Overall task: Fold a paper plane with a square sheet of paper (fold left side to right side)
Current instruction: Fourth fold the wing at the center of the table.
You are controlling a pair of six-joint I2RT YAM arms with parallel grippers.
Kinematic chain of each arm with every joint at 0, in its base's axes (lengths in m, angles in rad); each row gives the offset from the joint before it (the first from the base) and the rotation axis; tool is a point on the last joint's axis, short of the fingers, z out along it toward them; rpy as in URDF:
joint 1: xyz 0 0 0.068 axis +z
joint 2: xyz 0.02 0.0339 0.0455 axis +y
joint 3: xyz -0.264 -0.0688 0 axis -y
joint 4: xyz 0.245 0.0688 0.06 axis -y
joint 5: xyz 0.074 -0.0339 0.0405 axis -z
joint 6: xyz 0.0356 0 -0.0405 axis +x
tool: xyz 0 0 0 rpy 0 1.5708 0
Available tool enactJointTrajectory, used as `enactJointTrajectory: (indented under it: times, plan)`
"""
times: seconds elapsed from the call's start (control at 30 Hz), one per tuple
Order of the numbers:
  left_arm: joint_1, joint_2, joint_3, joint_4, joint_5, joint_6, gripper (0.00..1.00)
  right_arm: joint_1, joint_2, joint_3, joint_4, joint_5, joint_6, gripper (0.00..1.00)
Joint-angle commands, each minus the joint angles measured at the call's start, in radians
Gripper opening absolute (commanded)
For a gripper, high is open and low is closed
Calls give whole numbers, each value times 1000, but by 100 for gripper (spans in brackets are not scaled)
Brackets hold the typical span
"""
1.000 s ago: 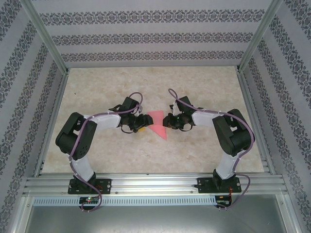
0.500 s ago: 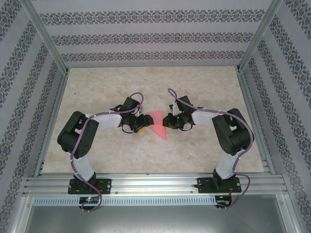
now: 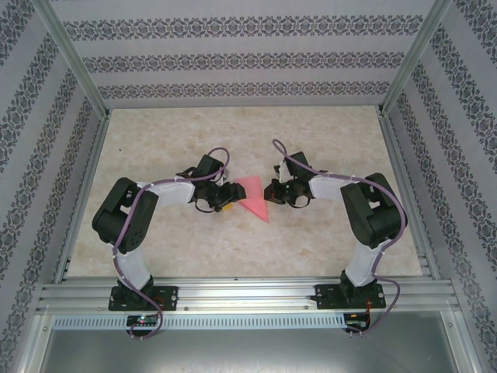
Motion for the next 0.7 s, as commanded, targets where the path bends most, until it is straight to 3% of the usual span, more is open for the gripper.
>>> enactJointTrajectory:
  times: [0.0, 0.4, 0.67]
  plan:
    - [-15, 15, 35, 27, 7, -6, 62, -8, -6, -11, 16, -9, -1, 6]
    - [-36, 55, 84, 36, 15, -19, 52, -10, -2, -15, 20, -12, -2, 6]
    - [-42, 70, 93, 47, 12, -28, 28, -10, -2, -16, 24, -14, -2, 8]
